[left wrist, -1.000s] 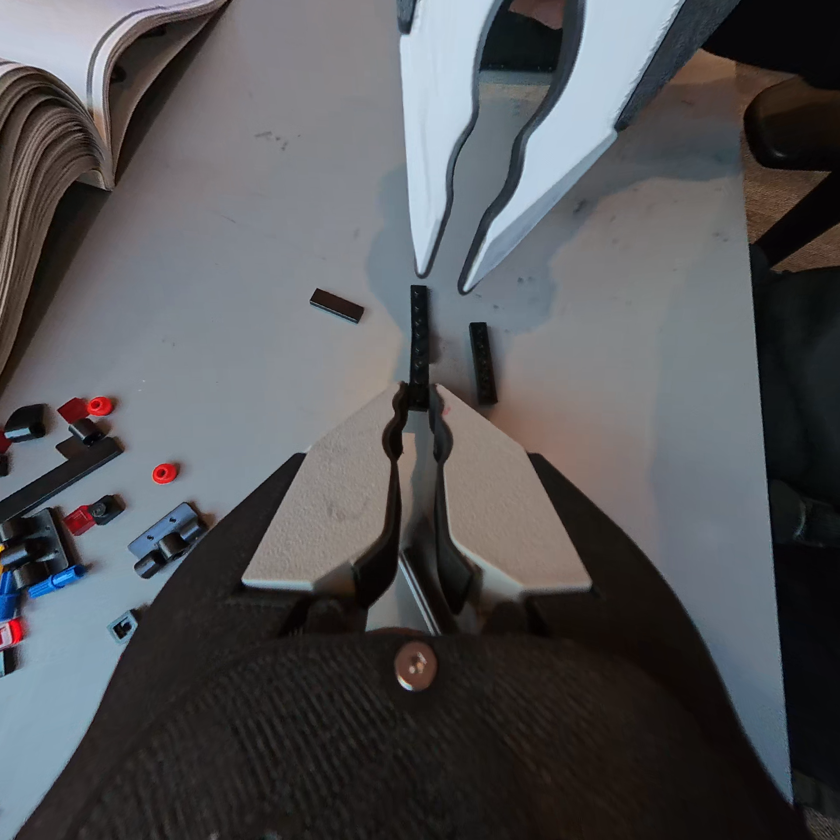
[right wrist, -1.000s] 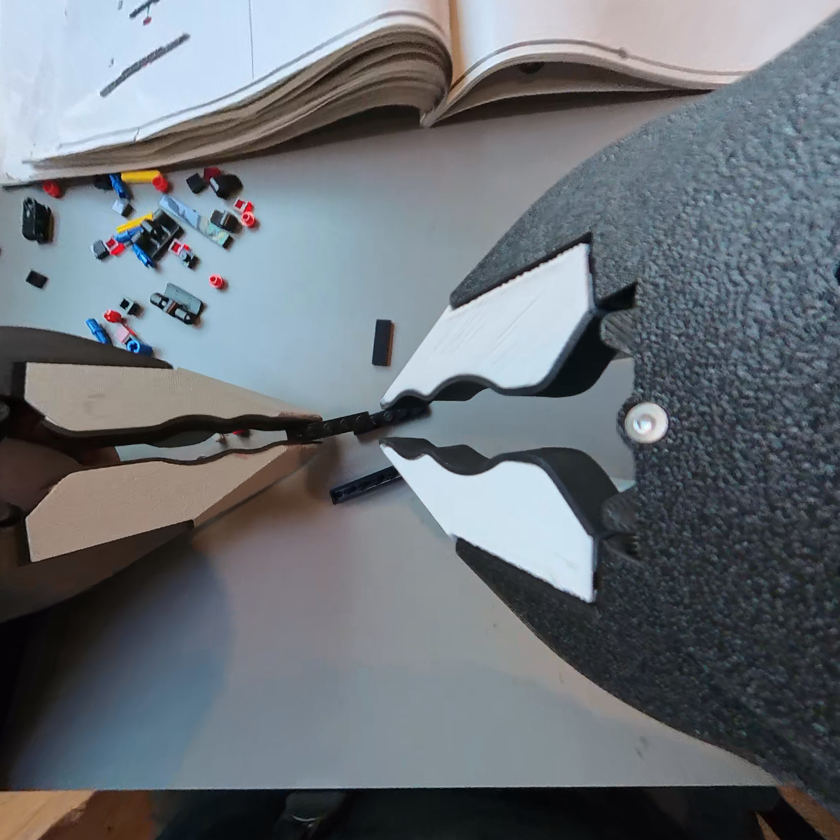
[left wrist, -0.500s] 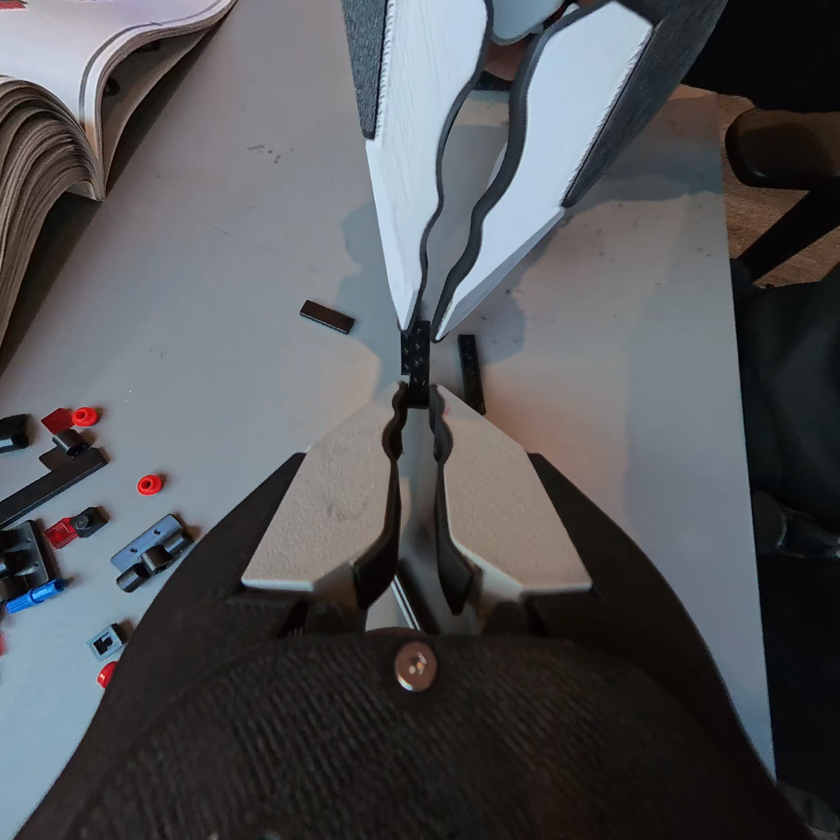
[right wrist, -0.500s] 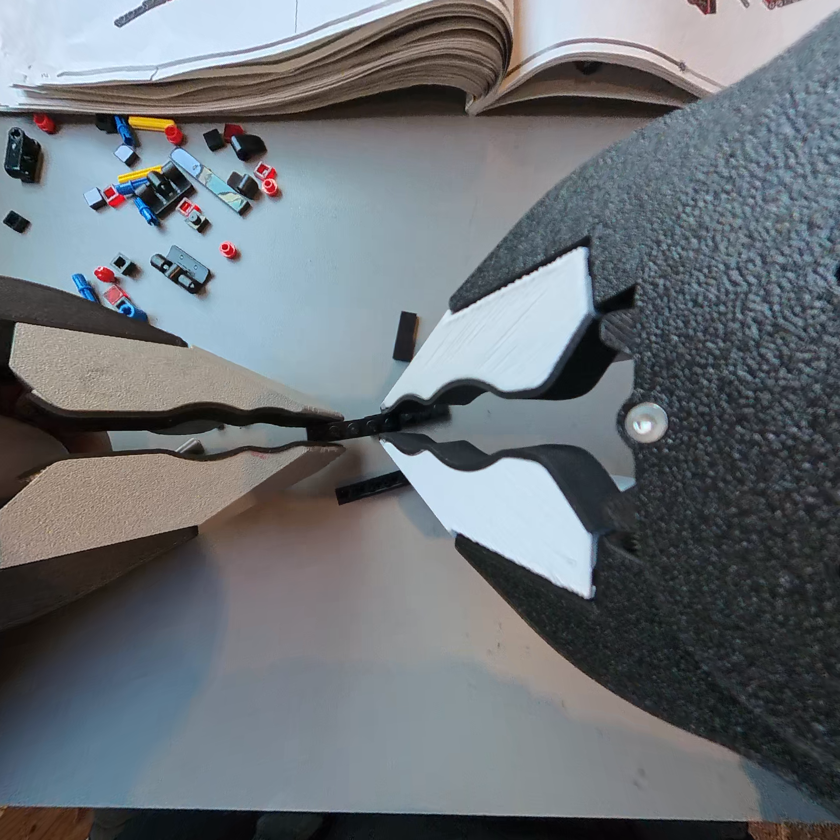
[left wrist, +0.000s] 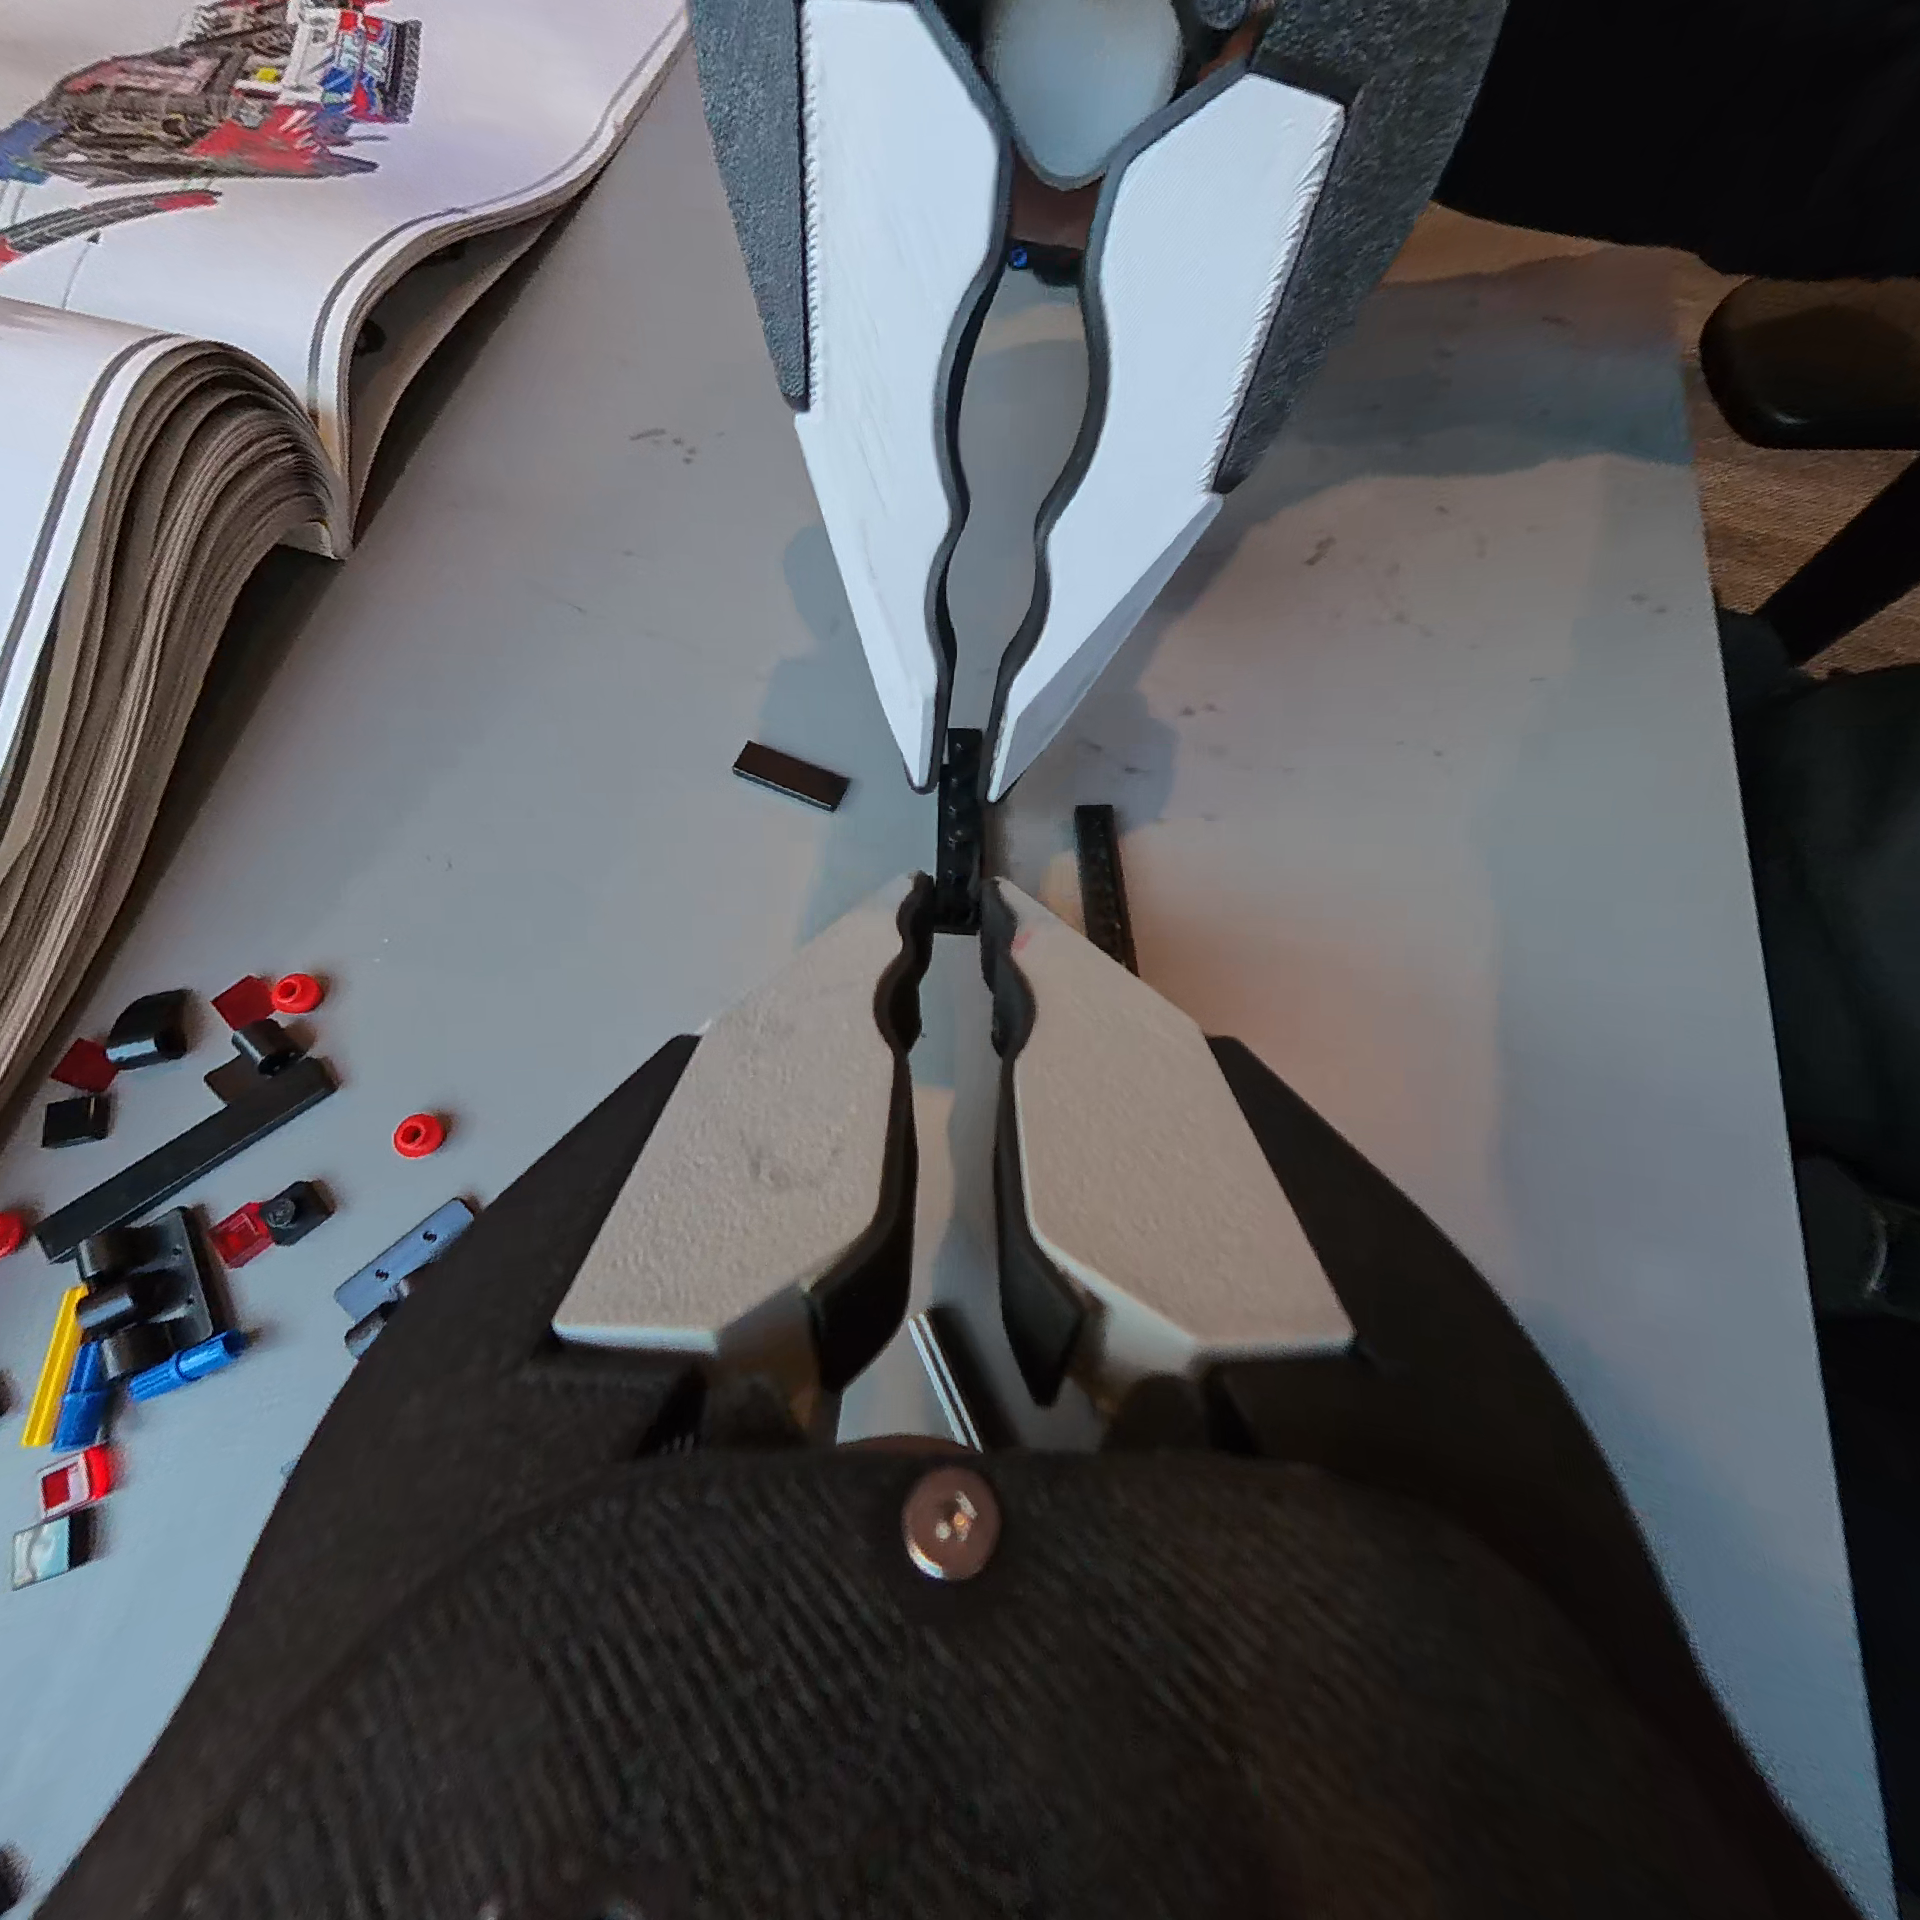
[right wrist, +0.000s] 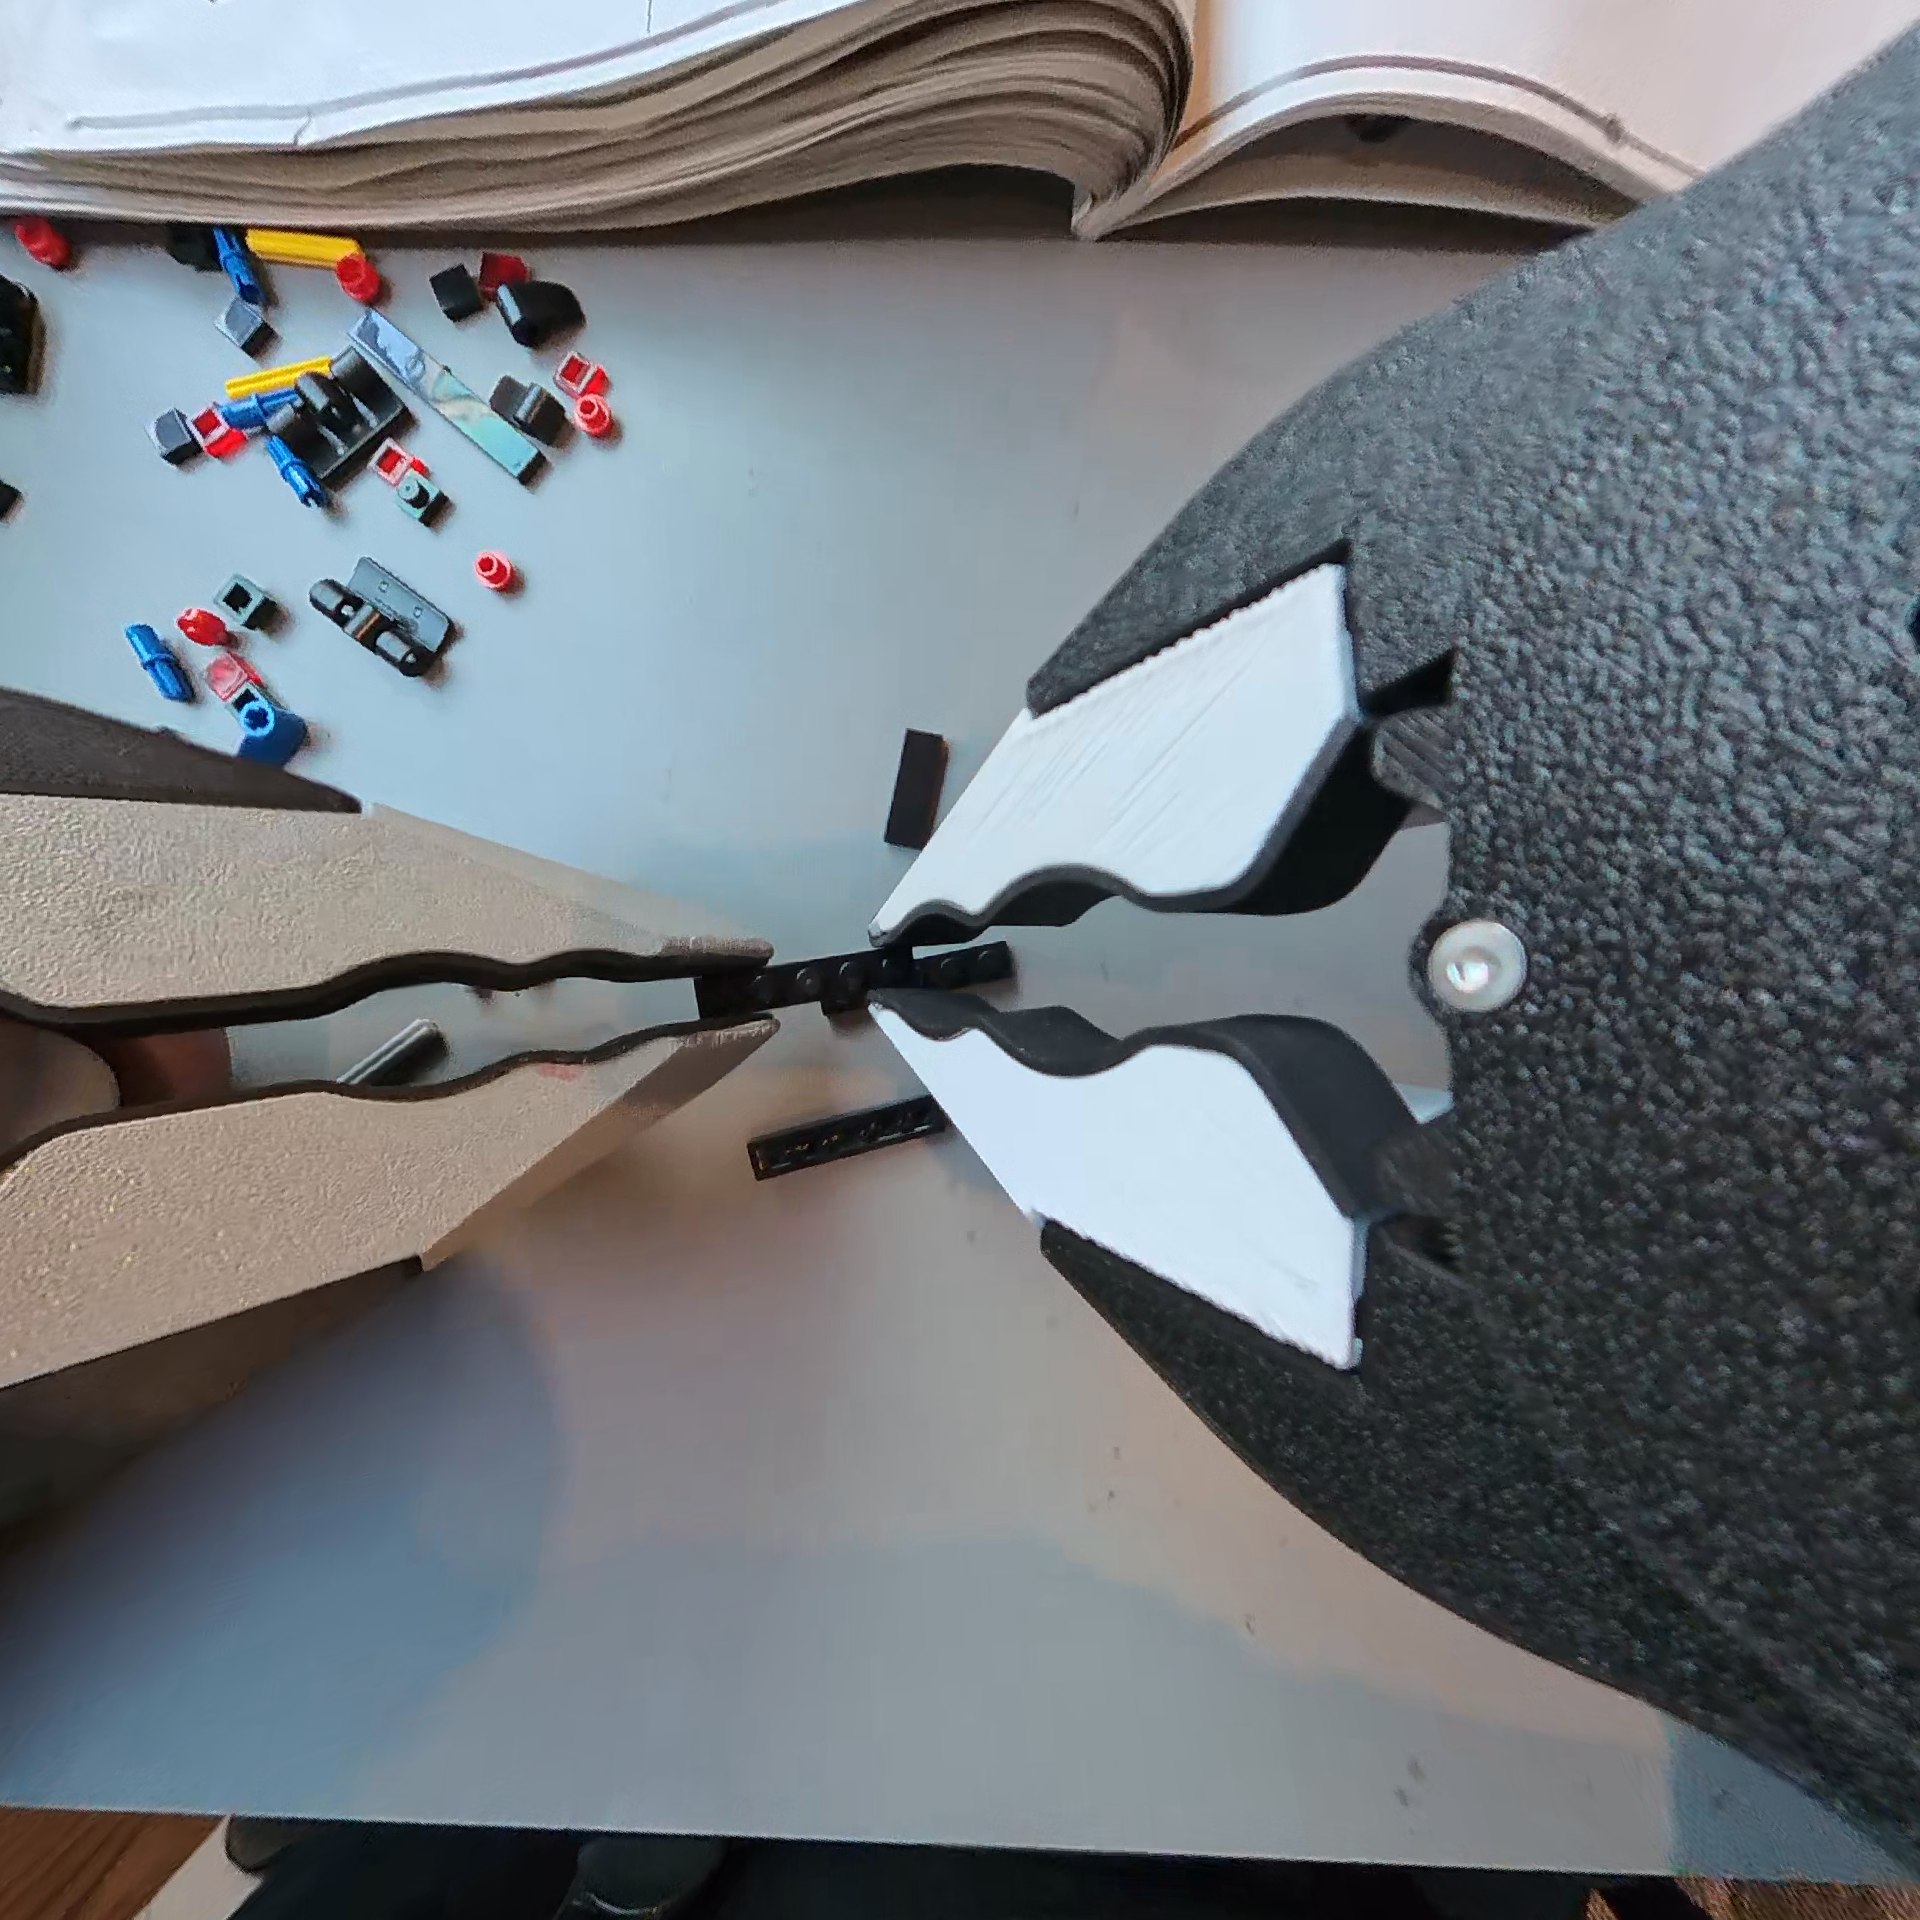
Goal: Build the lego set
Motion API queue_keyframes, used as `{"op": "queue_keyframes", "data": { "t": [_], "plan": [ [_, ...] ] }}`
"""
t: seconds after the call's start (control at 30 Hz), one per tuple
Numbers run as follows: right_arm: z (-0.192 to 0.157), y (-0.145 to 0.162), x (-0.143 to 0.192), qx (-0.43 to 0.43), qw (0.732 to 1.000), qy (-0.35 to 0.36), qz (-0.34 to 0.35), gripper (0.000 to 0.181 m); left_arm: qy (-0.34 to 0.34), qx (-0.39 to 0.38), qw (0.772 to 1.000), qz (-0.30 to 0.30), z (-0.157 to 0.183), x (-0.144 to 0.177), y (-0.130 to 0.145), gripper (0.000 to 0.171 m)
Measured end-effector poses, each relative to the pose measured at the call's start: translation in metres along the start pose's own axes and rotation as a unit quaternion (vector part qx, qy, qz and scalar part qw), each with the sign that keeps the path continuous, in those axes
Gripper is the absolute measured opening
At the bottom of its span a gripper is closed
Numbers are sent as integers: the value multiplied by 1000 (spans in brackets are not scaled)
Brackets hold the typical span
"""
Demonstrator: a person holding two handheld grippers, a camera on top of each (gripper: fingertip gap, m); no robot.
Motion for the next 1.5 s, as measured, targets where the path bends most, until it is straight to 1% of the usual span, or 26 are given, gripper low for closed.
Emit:
{"op": "queue_keyframes", "data": {
  "t": [0.13, 0.43, 0.67, 0.87, 1.23, 1.37, 1.47, 1.5],
  "plan": [
    [-2, 1, -3, -7, 1000, -12, -1, 8, 15, 16, 1000, -12, 1, -1, 4, 6],
    [1, 10, 16, -32, 999, 18, 18, 8, 16, 24, 999, -23, 1, -2, 6, 6],
    [-1, 9, 8, -29, 999, 7, 19, 7, 12, 20, 999, -32, 3, -3, 8, 5],
    [-2, 2, -1, -3, 1000, 0, 18, 3, 9, 24, 999, -37, 2, -3, 9, 5],
    [-2, -3, -7, 45, 998, -14, -34, 3, -7, 21, 998, -59, 3, -5, 12, 5],
    [0, -6, -8, 56, 996, -31, -65, 2, 4, 30, 998, -57, 3, -4, 12, 6],
    [1, -8, -10, 72, 994, -41, -75, 2, 19, 39, 998, -53, 7, -6, 11, 11],
    [1, -9, -10, 75, 993, -43, -77, 2, 16, 38, 998, -52, 7, -7, 10, 10]
  ]
}}
Point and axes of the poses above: each gripper's, where its closed fingertips meet, x back along the fingers, y out of its underside, z = x × y across the jaws, the point moved 5 cm from there along x, back along the fingers
